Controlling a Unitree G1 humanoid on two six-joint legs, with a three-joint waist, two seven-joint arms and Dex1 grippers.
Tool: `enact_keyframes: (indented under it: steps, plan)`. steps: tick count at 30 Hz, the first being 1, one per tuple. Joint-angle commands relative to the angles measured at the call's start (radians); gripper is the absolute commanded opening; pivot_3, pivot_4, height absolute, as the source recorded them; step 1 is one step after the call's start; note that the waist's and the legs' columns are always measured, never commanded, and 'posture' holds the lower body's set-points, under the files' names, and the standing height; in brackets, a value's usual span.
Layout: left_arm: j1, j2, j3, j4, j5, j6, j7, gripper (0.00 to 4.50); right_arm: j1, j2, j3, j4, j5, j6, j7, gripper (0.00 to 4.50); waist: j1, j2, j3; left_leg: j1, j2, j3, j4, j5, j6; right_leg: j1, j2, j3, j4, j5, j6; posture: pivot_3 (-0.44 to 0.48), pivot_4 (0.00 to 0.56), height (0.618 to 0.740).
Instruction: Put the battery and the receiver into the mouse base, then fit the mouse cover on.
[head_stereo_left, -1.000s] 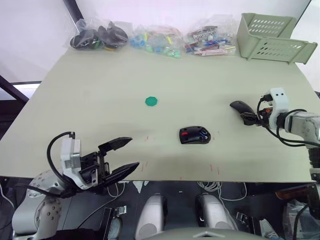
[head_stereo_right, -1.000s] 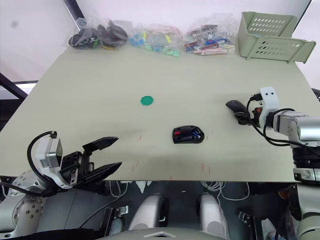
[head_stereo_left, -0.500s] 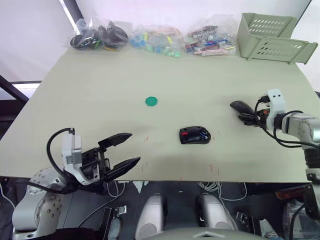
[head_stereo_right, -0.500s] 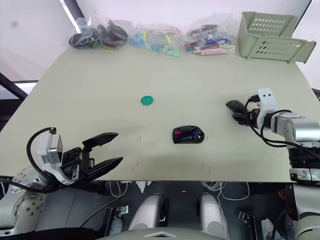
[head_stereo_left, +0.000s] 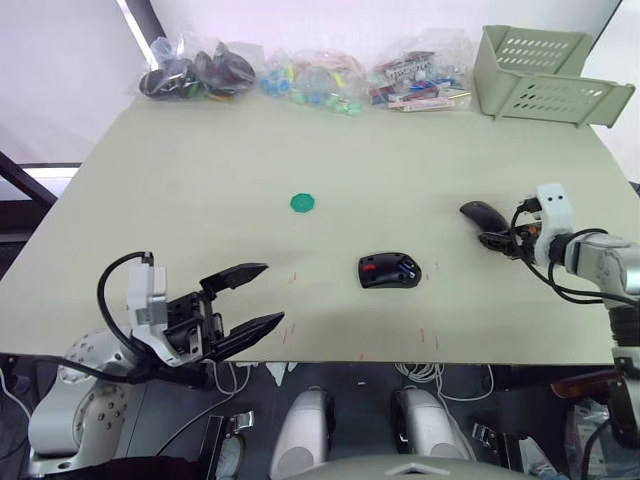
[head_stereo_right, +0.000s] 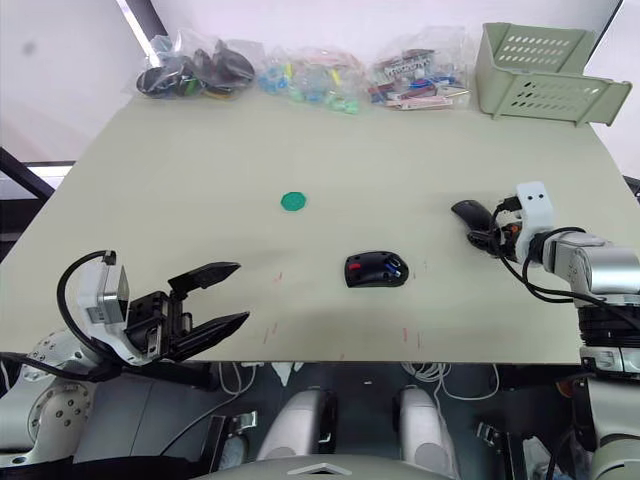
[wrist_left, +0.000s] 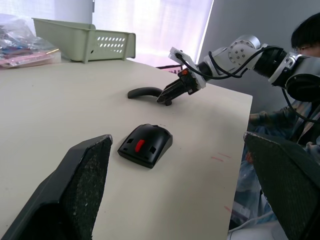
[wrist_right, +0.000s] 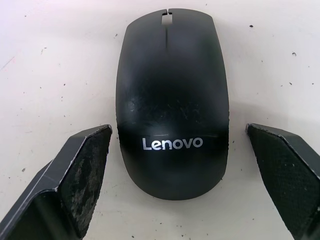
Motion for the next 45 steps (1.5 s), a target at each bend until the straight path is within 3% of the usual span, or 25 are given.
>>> enact_keyframes:
  steps: [1, 18, 21, 23, 35, 37, 41, 45]
  plan:
    - [0.001, 0.008, -0.003, -0.016, -0.004, -0.022, -0.006, 4.48, 0.0, -0.009, -0.032, -0.038, -0.004, -0.02, 0.001, 4.5, 0.0, 0.0, 0.0, 0.0, 0.0, 0.0, 0.0, 0.0, 0.0, 0.0, 0.0, 0.0, 0.0, 0.0, 0.0, 0.0, 0.15, 0.74]
    - [0.02, 0.007, -0.012, 0.015, 0.0, -0.06, -0.024, 4.48, 0.004, -0.011, -0.023, -0.064, -0.017, -0.013, 0.013, 4.5, 0.0, 0.0, 0.0, 0.0, 0.004, 0.003, -0.002, 0.0, 0.0, -0.003, 0.001, 0.003, -0.001, 0.0, 0.0, 0.0, 0.15, 0.74]
    - [0.022, 0.006, -0.013, 0.021, 0.002, -0.066, -0.03, 4.5, 0.004, -0.013, -0.024, -0.066, -0.018, -0.012, 0.014, 3.62, 0.0, -0.001, 0.001, 0.0, 0.004, 0.004, -0.003, 0.0, 0.0, -0.004, 0.001, 0.004, -0.001, 0.0, 0.0, 0.0, 0.15, 0.74]
    - [0.021, 0.006, -0.013, 0.028, 0.004, -0.07, -0.036, 4.5, 0.005, -0.014, -0.023, -0.073, -0.018, -0.01, 0.015, 2.78, 0.0, -0.001, 0.001, 0.0, 0.004, 0.005, -0.003, 0.0, 0.0, -0.004, 0.001, 0.005, -0.001, 0.0, 0.0, 0.0, 0.15, 0.74]
    - [0.014, -0.001, -0.021, 0.061, 0.014, -0.094, -0.052, 4.5, 0.007, -0.035, -0.016, -0.088, -0.037, -0.043, 0.04, 2.78, -0.001, -0.001, 0.001, 0.0, 0.004, 0.006, -0.005, 0.0, 0.0, -0.005, 0.001, 0.006, -0.001, 0.0, 0.0, 0.0, 0.15, 0.74]
    - [0.012, -0.002, -0.022, 0.065, 0.013, -0.096, -0.049, 4.5, 0.014, -0.051, -0.008, -0.11, -0.041, -0.081, 0.073, 2.78, 0.0, -0.001, 0.001, 0.0, 0.004, 0.006, -0.006, 0.0, 0.0, -0.006, 0.001, 0.006, -0.001, 0.0, 0.0, 0.0, 0.15, 0.74]
    - [0.01, 0.0, -0.018, 0.072, 0.007, -0.098, -0.047, 4.5, 0.044, -0.126, 0.016, -0.319, 0.048, -0.096, 0.261, 2.78, -0.001, -0.001, 0.001, -0.001, 0.004, 0.007, -0.008, 0.0, 0.0, -0.007, 0.001, 0.007, -0.002, 0.0, 0.0, 0.0, 0.15, 0.74]
    - [0.003, 0.009, -0.012, 0.088, 0.0, -0.091, -0.056, 4.5, 0.003, -0.204, 0.131, -0.517, 0.08, -0.094, 0.412, 2.78, -0.007, -0.001, 0.002, 0.0, 0.007, 0.007, -0.01, 0.0, 0.0, -0.007, 0.004, 0.006, -0.003, 0.0, 0.0, 0.0, 0.15, 0.74]
